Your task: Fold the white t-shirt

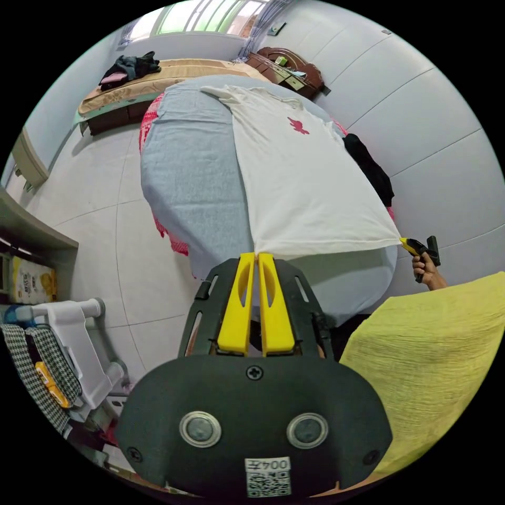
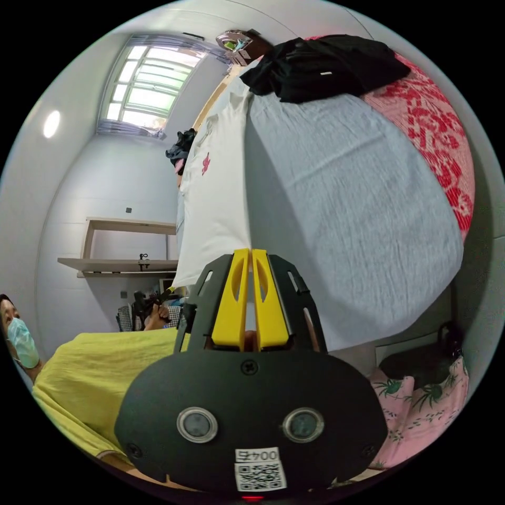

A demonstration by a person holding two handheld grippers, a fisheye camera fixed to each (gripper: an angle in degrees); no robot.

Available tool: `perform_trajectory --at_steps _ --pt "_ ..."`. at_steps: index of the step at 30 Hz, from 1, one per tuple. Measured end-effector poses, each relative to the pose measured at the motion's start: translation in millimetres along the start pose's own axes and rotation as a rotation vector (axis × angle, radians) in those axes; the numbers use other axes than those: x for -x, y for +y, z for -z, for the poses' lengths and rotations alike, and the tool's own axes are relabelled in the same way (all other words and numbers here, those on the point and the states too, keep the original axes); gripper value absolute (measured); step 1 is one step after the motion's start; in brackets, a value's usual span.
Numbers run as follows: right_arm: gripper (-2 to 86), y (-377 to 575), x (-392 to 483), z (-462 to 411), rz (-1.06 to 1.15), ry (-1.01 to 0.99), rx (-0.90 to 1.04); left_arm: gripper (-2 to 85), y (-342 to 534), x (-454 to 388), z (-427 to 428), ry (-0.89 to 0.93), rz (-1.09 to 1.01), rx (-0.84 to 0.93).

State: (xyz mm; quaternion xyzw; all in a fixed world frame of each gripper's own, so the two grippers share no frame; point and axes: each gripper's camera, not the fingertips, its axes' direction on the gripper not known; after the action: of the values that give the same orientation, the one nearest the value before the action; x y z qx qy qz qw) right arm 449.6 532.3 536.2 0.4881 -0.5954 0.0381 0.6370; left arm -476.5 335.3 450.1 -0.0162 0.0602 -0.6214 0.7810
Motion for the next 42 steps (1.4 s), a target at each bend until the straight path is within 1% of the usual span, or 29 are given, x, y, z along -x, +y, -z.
perform_trajectory --at_steps 5,13,17,21,25,27,31,35,40,42 --pt "-0.6 35.7 -41.5 -3.6 -0.075 -0.013 0.002 1.2 26.9 -2.6 -30.0 -0.014 0.064 0.049" --pt "0.1 60.4 -43.5 -28.4 -0.014 0.194 0.107 1.3 30.2 -17.5 -59.4 -0.152 0.059 0.14" --pt "1.2 70.4 -38.1 -34.2 -0.007 0.261 0.133 1.3 31.6 -23.0 -68.1 -0.199 0.047 0.169" --pt "3.0 84.2 -33.6 -36.9 0.031 0.308 0.154 1.4 39.2 -19.0 -69.4 -0.193 0.044 0.165" --pt "5.3 95.9 -29.9 -38.8 0.071 0.341 0.184 1.5 47.6 -4.1 -68.9 -0.131 0.099 0.157" --pt "6.8 100.5 -31.6 -35.2 0.075 0.345 0.186 1.6 49.1 -1.8 -69.2 -0.133 0.091 0.164" --pt "9.1 112.0 -28.5 -24.3 0.068 0.414 0.152 1.9 52.1 1.4 -67.3 -0.16 0.07 0.176" --pt "9.5 120.4 13.7 -41.2 0.201 0.507 0.14 3.1 58.7 10.9 -57.6 -0.148 0.08 0.151" --pt "10.2 124.1 66.3 -123.2 0.401 0.6 0.266 5.8 64.7 24.8 -47.5 -0.12 0.098 0.141" --pt "10.1 123.6 68.7 -148.1 0.428 0.638 0.327 6.5 66.2 29.4 -43.2 -0.11 0.103 0.13"
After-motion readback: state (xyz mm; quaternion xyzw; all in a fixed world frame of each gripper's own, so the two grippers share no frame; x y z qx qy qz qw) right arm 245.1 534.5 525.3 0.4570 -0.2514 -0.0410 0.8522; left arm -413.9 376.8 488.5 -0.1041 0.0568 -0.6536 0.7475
